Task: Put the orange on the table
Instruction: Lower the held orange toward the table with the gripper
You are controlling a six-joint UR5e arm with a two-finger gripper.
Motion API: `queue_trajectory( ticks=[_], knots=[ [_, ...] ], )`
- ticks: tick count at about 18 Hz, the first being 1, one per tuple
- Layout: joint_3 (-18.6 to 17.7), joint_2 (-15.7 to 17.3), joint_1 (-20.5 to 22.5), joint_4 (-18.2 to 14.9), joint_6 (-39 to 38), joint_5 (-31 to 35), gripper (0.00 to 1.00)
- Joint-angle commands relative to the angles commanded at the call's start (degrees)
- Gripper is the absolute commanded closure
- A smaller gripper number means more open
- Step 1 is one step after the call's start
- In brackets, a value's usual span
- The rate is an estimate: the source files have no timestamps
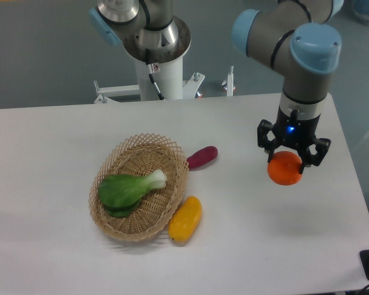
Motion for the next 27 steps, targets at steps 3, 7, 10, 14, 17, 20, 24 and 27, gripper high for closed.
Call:
queue_trajectory(
  ticks=[3, 7, 10, 14, 17, 20, 24, 27],
  knots=[
    [-2.28, -0.44, 0.36, 1.05, 2.80, 1.14, 0.41],
    [-4.57, -3.59, 0.27, 7.10, 5.20, 3.25, 0.41],
    [-5.28, -7.29, -0.08, 11.77, -3.47, 2.90, 0.41],
    [-5.89, -9.67, -1.48, 14.24, -8.59, 3.08, 0.40],
    [-7.47, -10.55, -2.80, 15.29, -10.27, 3.25, 0.41],
    [-7.56, -10.99, -3.16, 15.91, -11.33, 4.30, 0.40],
    [-7.04, -11.86, -4.48, 16.00, -14.48, 5.36, 0.40],
    [-6.86, -12.13, -4.48, 16.00, -14.76, 5.36, 0.32]
  ],
)
